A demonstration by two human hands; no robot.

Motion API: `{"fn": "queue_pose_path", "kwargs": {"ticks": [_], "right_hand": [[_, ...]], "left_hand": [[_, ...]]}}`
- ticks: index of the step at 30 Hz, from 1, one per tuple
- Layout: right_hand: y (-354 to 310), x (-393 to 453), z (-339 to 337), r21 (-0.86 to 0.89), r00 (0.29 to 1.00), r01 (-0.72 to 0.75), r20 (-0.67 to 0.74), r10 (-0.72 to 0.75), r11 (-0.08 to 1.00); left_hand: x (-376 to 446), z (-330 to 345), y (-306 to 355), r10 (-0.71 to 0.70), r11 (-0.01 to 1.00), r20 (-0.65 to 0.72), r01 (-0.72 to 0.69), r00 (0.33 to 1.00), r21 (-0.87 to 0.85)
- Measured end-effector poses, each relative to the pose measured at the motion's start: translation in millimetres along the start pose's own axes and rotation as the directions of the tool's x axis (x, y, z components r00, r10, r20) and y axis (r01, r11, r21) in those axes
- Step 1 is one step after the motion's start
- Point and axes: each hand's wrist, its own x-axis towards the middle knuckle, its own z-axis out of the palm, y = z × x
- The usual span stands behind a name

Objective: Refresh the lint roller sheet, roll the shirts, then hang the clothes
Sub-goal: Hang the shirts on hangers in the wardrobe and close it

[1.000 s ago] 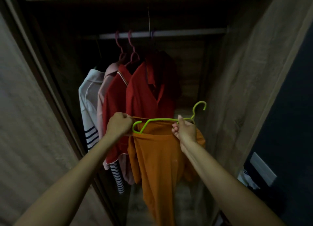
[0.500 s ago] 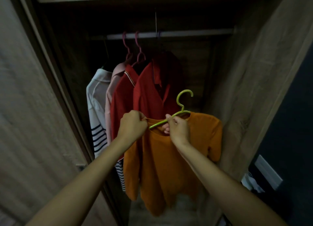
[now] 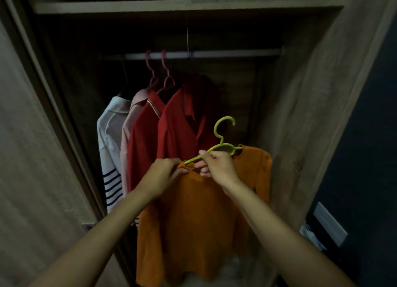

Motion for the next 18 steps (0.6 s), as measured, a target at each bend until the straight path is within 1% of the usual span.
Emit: {"fn": "queue_pose_path", "kwargs": {"ticks": [1, 2, 3, 4, 5, 6, 7, 8, 9, 10, 12, 13, 15, 17, 18], "right_hand": [[-8, 0, -12, -0.063, 0.998, -0.005, 0.069, 0.009, 0.998], [-15, 1, -26, -0.139, 0.996, 0.008, 0.094, 0.005, 0.99], [-20, 2, -42, -0.231, 0.997, 0.053, 0.059, -0.041, 0.972], [-25, 4, -59, -0.338, 0.99, 0.121, -0.024, -0.137, 0.933], [-27, 6, -77, -0.442, 0.96, 0.188, -0.107, -0.259, 0.877], [-28, 8, -94, -0.526, 0.917, 0.236, -0.157, -0.367, 0.817], [-27, 14, -109, -0.608, 0.884, 0.259, -0.164, -0.438, 0.75], [-24, 23, -123, -0.673, 0.877, 0.267, -0.126, -0.463, 0.689], [-18, 33, -135, -0.713, 0.896, 0.27, -0.06, -0.439, 0.647], [-15, 42, -144, -0.715, 0.924, 0.275, 0.012, -0.382, 0.643], [-10, 53, -150, -0.651, 0.957, 0.279, 0.133, -0.256, 0.706], [-7, 56, -149, -0.619, 0.961, 0.277, 0.175, -0.214, 0.735], [2, 59, -143, -0.603, 0.955, 0.287, 0.242, -0.172, 0.745], [11, 58, -133, -0.601, 0.94, 0.317, 0.299, -0.161, 0.734], [16, 58, -128, -0.576, 0.932, 0.333, 0.324, -0.165, 0.746]], "left_hand": [[0, -2, -2, 0.002, 0.998, -0.05, -0.005, 0.999, -0.058], [0, -5, -4, 0.001, 0.995, -0.093, -0.01, 0.996, -0.096], [1, -8, -6, -0.001, 0.993, -0.124, -0.014, 0.992, -0.116], [1, -12, -7, -0.001, 0.992, -0.143, -0.017, 0.99, -0.125], [2, -16, -8, 0.003, 0.991, -0.154, -0.023, 0.988, -0.13], [2, -19, -10, 0.01, 0.991, -0.164, -0.032, 0.986, -0.133], [2, -22, -11, 0.018, 0.99, -0.174, -0.041, 0.985, -0.132], [1, -25, -13, 0.022, 0.991, -0.185, -0.046, 0.983, -0.126], [1, -27, -15, 0.025, 0.991, -0.191, -0.049, 0.981, -0.121], [0, -29, -18, 0.026, 0.992, -0.196, -0.05, 0.98, -0.12], [-2, -32, -20, 0.027, 0.992, -0.193, -0.051, 0.981, -0.118], [-3, -33, -20, 0.027, 0.992, -0.19, -0.05, 0.981, -0.116], [-3, -35, -18, 0.022, 0.993, -0.196, -0.044, 0.98, -0.109], [-2, -38, -16, 0.008, 0.993, -0.214, -0.033, 0.977, -0.113], [-1, -39, -17, -0.001, 0.992, -0.219, -0.026, 0.976, -0.121]]}}
